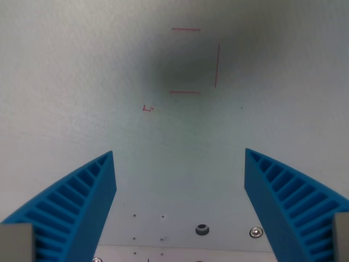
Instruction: Move in gripper positive y
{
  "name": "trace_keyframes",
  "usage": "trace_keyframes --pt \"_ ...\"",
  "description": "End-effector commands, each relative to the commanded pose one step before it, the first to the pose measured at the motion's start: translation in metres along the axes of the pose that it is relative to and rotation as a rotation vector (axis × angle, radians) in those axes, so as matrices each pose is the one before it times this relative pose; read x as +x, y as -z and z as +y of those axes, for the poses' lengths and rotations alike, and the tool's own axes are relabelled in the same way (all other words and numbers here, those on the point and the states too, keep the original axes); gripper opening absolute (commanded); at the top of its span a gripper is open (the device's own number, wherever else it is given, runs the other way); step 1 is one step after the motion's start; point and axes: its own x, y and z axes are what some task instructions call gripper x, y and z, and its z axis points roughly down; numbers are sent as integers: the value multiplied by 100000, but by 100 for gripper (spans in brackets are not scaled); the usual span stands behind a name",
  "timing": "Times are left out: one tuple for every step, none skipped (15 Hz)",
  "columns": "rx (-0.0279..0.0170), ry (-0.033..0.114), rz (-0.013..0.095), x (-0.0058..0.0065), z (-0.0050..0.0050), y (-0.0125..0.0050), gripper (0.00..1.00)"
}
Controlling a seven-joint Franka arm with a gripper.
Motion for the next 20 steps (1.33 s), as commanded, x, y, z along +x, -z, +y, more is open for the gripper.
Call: trace_keyframes --pt "-49 -28 476 9 516 230 100" --pt "0 0 0 0 500 0 100" --pt "0 0 0 0 500 0 100" --pt "0 0 0 0 500 0 100" --pt "0 0 0 0 500 0 100" --pt "0 0 0 0 500 0 100" --pt "0 0 0 0 500 0 100" --pt "0 0 0 0 500 0 100" --pt "0 0 0 0 500 0 100" --pt "0 0 0 0 500 0 100" --pt "0 0 0 0 500 0 100" --pt "0 0 0 0 500 0 100" --pt "0 0 0 0 500 0 100" --pt "0 0 0 0 500 0 100" --pt "0 0 0 0 500 0 100" --pt "0 0 0 0 500 0 100" --pt "0 0 0 0 500 0 100" --pt "0 0 0 0 500 0 100" --pt "0 0 0 0 500 0 100" --pt "0 0 0 0 500 0 100"
